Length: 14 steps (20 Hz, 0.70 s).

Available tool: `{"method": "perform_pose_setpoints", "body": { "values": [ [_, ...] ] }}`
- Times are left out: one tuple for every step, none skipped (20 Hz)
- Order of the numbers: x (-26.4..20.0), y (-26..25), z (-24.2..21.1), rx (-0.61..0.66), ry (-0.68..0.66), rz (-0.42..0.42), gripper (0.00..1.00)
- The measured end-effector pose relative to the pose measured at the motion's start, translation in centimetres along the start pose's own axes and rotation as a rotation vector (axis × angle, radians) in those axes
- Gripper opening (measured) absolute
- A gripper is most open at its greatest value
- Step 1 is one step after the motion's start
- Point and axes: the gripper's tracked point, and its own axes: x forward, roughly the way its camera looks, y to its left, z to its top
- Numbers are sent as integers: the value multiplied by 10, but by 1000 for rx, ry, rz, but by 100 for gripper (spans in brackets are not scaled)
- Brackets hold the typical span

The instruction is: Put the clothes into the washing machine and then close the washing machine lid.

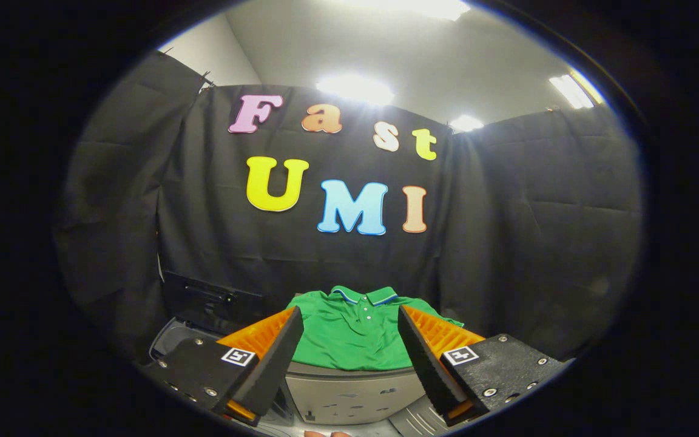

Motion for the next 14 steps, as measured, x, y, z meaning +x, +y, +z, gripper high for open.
{"method": "perform_pose_setpoints", "body": {
  "values": [
    [12, -2, 1, 5, 7, 4, 96],
    [23, -4, 0, 12, 18, 8, 96],
    [36, -7, -3, 17, 26, 10, 96],
    [48, -11, -5, 17, 38, 11, 96],
    [60, -14, -10, 15, 53, 11, 96],
    [72, -17, -14, 12, 70, 17, 96],
    [82, -19, -20, 7, 85, 20, 96],
    [93, -22, -25, 3, 104, 24, 96],
    [104, -25, -33, -2, 122, 26, 96],
    [114, -27, -39, -5, 145, 28, 96],
    [125, -29, -46, -10, 166, 31, 96],
    [137, -32, -55, -13, 194, 26, 96],
    [147, -36, -65, -14, 232, 19, 96],
    [154, -39, -75, -18, 264, 12, 96]
  ]
}}
